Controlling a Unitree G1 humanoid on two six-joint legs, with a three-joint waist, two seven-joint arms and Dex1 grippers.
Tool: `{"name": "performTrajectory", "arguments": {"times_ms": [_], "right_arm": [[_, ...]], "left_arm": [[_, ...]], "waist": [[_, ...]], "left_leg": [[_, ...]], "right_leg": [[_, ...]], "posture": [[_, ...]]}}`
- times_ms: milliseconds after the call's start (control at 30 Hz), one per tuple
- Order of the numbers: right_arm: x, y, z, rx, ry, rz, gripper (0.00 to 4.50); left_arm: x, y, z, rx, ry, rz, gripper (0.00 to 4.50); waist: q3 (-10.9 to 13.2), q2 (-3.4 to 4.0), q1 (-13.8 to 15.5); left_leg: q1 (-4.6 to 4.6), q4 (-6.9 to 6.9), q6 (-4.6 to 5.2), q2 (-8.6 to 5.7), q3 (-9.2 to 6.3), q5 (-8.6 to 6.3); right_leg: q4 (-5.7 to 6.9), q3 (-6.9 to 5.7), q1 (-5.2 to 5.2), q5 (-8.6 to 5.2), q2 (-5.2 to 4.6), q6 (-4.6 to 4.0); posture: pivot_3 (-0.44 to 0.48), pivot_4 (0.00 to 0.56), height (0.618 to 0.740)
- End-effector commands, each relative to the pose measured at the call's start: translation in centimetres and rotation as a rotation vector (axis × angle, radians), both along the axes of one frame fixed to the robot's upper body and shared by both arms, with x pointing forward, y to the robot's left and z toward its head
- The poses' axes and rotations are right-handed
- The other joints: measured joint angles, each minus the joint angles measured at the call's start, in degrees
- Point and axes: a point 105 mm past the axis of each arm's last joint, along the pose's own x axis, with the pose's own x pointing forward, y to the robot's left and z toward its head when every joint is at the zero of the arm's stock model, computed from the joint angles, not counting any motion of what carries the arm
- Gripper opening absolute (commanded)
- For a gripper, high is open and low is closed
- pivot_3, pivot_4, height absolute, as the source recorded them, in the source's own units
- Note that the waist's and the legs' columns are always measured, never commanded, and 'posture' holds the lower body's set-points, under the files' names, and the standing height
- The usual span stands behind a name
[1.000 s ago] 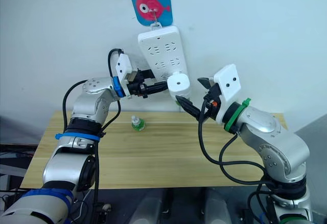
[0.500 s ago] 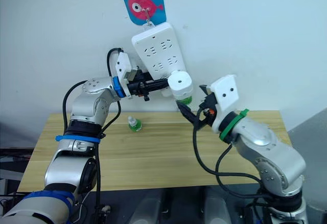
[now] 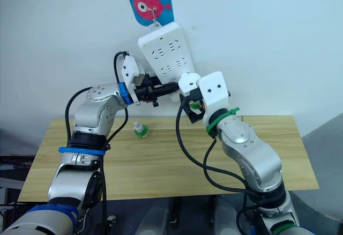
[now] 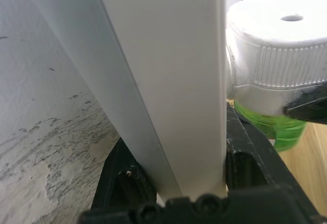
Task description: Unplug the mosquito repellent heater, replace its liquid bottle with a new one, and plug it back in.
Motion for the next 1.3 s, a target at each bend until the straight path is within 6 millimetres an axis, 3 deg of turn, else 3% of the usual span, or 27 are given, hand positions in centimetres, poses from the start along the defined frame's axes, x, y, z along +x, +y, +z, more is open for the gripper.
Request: {"name": "performTrajectory", "arguments": {"times_ms": [33,100,333,600,767,1033,1100,1300], "right_arm": [[-0.4,0.0,1.9,0.037,-0.087,0.014,3.60],[-0.6,0.1,1.9,0.035,-0.093,0.027,2.97],[-1.6,0.2,1.9,0.027,-0.115,0.049,2.99],[-3.7,-1.7,1.0,0.042,-0.098,0.051,2.99],[-3.7,-2.2,1.3,0.057,-0.104,0.047,2.99],[-1.7,-4.9,1.6,0.168,-0.081,-0.060,2.99],[-0.9,-6.1,1.3,0.251,-0.042,-0.089,2.99],[0.0,-7.4,-0.1,0.543,0.120,-0.072,2.99]], "left_arm": [[-0.4,-0.3,0.7,-0.019,-0.027,-0.010,1.34],[-0.3,-0.2,0.6,-0.013,-0.026,-0.001,1.34],[0.9,0.4,0.5,-0.017,-0.005,0.101,1.34],[1.4,1.2,0.8,-0.026,-0.001,0.149,1.34],[1.6,1.5,0.6,-0.021,-0.004,0.163,1.34],[0.7,3.8,-0.9,-0.020,0.025,0.242,3.89],[-0.7,4.6,-2.1,-0.013,0.049,0.268,4.45],[-5.5,5.6,-5.6,0.045,0.101,0.327,4.48]], "waist": [[0.02,0.01,0.00],[0.04,0.02,-0.01],[0.07,0.03,0.16],[0.08,0.03,0.45],[0.12,0.09,0.16],[0.12,0.10,-0.32],[0.12,0.12,-0.85],[0.13,0.14,-0.44]], "left_leg": [[0.00,0.00,0.04,0.00,-0.01,-0.03],[0.00,0.00,0.04,0.01,-0.02,-0.03],[0.00,-0.01,0.02,0.00,-0.03,-0.01],[0.03,0.00,0.04,0.01,-0.04,-0.01],[0.10,-0.03,-0.04,0.09,-0.09,0.38],[0.10,-0.16,-0.05,0.09,-0.02,0.44],[0.11,-0.20,-0.06,0.10,0.02,0.44],[0.10,-0.31,-0.17,0.14,0.01,0.45]], "right_leg": [[0.01,0.00,-0.01,0.00,0.01,0.00],[0.02,-0.01,-0.01,0.00,0.02,0.00],[0.02,-0.01,-0.01,0.00,0.02,0.00],[0.01,0.01,0.01,0.00,0.02,0.02],[0.04,0.02,0.01,0.05,0.08,0.36],[0.01,0.08,-0.03,0.32,0.07,0.03],[0.02,0.13,-0.08,0.32,0.08,0.02],[0.00,0.13,-0.14,0.32,0.09,0.00]], "posture": [[0.017,0.298,0.740],[0.017,0.298,0.740],[0.017,0.298,0.740],[0.019,0.298,0.740],[0.016,0.292,0.740],[0.017,0.267,0.740],[0.023,0.261,0.740],[0.035,0.241,0.740]]}}
